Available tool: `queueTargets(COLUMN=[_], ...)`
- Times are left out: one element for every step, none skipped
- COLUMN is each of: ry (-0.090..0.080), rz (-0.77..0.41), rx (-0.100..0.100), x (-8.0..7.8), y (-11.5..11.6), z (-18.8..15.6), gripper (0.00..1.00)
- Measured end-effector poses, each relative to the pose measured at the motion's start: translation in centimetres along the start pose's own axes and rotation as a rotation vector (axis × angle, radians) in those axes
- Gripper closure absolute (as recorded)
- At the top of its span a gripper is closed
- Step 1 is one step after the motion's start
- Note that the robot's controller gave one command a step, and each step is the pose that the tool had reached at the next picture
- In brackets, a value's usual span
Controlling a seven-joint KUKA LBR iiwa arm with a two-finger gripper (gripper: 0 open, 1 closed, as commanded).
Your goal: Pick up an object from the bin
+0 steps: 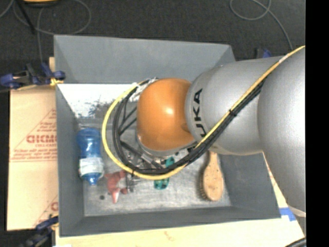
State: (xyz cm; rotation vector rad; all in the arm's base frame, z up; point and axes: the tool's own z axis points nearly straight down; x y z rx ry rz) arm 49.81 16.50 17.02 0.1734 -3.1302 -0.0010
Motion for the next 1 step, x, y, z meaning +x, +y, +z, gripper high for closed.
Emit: queueTargets(ry=[-0.010], rz=[0.048], rx=[0.000], x=[0.40], y=[0.19], z=[-13.23], gripper=[1.00])
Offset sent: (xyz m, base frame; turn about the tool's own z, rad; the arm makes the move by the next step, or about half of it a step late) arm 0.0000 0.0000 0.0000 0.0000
